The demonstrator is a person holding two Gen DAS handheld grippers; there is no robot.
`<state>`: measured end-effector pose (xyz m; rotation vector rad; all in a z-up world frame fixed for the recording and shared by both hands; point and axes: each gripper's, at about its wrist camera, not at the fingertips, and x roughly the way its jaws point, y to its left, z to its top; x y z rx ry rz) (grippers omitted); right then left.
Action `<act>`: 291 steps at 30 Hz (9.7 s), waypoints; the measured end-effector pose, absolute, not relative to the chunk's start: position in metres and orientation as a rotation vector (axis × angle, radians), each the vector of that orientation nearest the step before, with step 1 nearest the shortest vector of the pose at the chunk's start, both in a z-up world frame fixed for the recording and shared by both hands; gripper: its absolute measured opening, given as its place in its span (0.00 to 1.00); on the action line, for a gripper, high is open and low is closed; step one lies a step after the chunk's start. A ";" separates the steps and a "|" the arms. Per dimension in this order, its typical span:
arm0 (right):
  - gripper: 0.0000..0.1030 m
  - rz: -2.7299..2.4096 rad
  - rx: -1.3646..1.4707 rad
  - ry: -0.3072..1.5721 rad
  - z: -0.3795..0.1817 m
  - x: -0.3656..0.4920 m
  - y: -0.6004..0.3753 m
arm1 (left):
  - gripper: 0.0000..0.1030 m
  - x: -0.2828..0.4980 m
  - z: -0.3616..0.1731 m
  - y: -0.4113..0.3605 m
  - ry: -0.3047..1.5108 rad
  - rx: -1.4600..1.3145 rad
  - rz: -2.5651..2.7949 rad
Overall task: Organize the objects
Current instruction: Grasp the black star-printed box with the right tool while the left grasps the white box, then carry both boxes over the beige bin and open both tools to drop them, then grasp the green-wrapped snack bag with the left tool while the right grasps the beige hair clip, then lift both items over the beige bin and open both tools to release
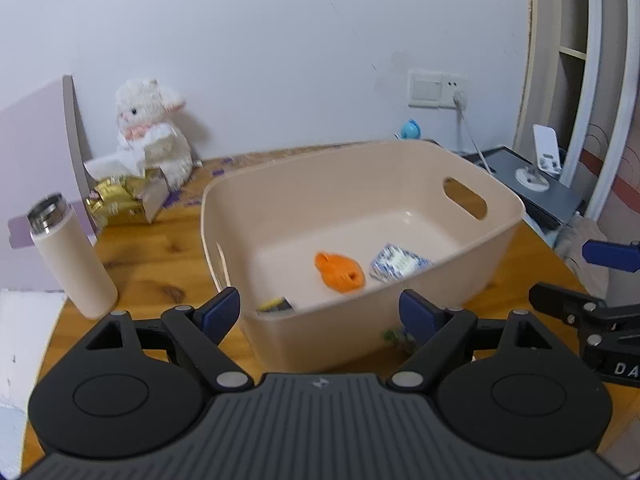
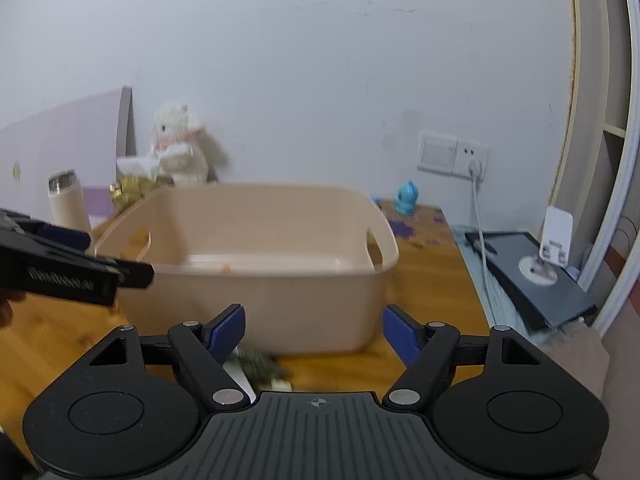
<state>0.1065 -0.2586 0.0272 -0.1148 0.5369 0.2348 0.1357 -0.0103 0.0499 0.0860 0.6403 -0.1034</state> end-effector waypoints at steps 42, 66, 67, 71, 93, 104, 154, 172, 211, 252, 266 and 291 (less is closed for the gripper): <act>0.31 0.370 -0.148 0.740 -0.070 0.122 -0.279 | 0.92 0.151 -0.058 -0.060 0.860 0.078 -0.334; 0.21 0.296 -0.120 0.717 -0.072 0.117 -0.279 | 0.59 0.160 -0.059 -0.064 0.791 0.094 -0.276; 0.20 0.291 -0.118 0.717 -0.072 0.117 -0.279 | 0.59 0.159 -0.059 -0.063 0.792 0.091 -0.274; 0.20 0.278 -0.109 0.719 -0.071 0.114 -0.277 | 0.59 0.152 -0.059 -0.061 0.791 0.087 -0.275; 0.20 0.252 -0.115 0.429 0.025 0.089 -0.262 | 0.59 0.111 0.042 -0.013 0.578 0.054 -0.210; 0.20 0.242 -0.128 0.352 0.058 0.145 -0.246 | 0.59 0.187 0.080 -0.009 0.563 0.072 -0.125; 0.63 0.247 -0.185 0.467 0.048 0.129 -0.272 | 0.85 0.158 0.072 -0.010 0.688 0.086 -0.130; 0.63 0.228 -0.220 0.642 -0.016 0.103 -0.297 | 0.86 0.120 -0.010 -0.016 0.850 0.056 -0.166; 0.95 0.349 -0.139 0.695 -0.082 0.157 -0.258 | 1.00 0.171 -0.060 -0.044 0.850 -0.019 -0.113; 0.34 0.295 -0.104 0.653 -0.080 0.165 -0.270 | 0.47 0.171 -0.056 -0.067 0.788 -0.058 -0.020; 0.59 0.280 -0.095 0.650 -0.079 0.168 -0.281 | 0.46 0.163 -0.055 -0.045 0.786 -0.079 -0.005; 0.49 0.330 -0.149 0.640 -0.080 0.172 -0.254 | 0.44 0.159 -0.057 -0.033 0.760 -0.095 -0.022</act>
